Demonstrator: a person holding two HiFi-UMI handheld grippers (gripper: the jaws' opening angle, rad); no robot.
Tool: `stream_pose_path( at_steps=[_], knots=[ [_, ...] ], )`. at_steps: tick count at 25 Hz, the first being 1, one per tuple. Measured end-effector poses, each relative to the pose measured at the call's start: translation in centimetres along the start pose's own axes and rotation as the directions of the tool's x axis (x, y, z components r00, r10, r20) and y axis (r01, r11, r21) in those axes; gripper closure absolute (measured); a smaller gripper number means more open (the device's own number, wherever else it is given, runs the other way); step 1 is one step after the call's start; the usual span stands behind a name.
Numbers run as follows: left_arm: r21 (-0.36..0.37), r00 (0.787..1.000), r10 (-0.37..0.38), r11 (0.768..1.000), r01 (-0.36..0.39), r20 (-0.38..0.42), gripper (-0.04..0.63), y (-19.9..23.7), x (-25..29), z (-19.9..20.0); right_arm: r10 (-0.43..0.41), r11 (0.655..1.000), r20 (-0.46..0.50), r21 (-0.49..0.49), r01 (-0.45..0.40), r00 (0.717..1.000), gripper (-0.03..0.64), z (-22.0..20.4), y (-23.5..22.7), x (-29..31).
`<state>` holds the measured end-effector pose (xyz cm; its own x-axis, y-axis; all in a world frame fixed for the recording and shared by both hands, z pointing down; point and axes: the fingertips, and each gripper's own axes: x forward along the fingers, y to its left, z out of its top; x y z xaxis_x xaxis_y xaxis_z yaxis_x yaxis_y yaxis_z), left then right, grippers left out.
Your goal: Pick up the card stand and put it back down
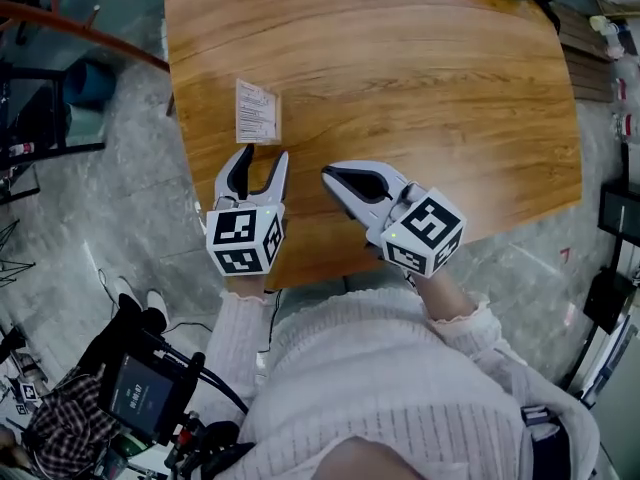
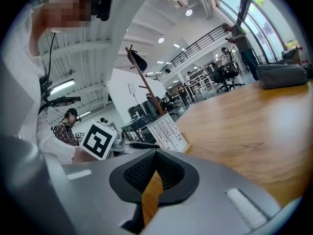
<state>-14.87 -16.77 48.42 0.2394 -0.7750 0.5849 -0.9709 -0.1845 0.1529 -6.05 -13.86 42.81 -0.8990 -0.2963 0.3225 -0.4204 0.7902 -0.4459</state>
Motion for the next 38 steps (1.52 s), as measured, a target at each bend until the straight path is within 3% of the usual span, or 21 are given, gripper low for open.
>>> stream_pose_path(
  at_steps=[10, 15, 31, 38],
  knots=[
    [0.005, 0.997, 0.074, 0.997, -0.073, -0.032, 0.333, 2.7, 4.4, 0.0, -0.014, 0.997, -0.029, 0.07, 0.016, 0.999, 0.617, -1.8, -2.9, 1.1],
    [0.058, 0.995, 0.087, 0.995, -0.084, -0.057, 0.321, 2.4, 6.1, 0.7, -0.021, 0.995, -0.039, 0.099, 0.024, 0.999, 0.617, -2.4, -4.4, 0.9],
    [0.098, 0.977, 0.179, 0.981, -0.168, -0.112, 0.325, 4.5, 7.9, 0.1, -0.037, 0.99, -0.037, 0.132, 0.042, 0.999, 0.617, -2.2, -5.7, 0.9],
    [0.147, 0.978, 0.173, 0.977, -0.156, -0.114, 0.352, 4.0, 8.0, 0.2, -0.048, 0.992, -0.031, 0.117, 0.051, 0.998, 0.617, -1.8, -5.9, 0.8]
  ],
)
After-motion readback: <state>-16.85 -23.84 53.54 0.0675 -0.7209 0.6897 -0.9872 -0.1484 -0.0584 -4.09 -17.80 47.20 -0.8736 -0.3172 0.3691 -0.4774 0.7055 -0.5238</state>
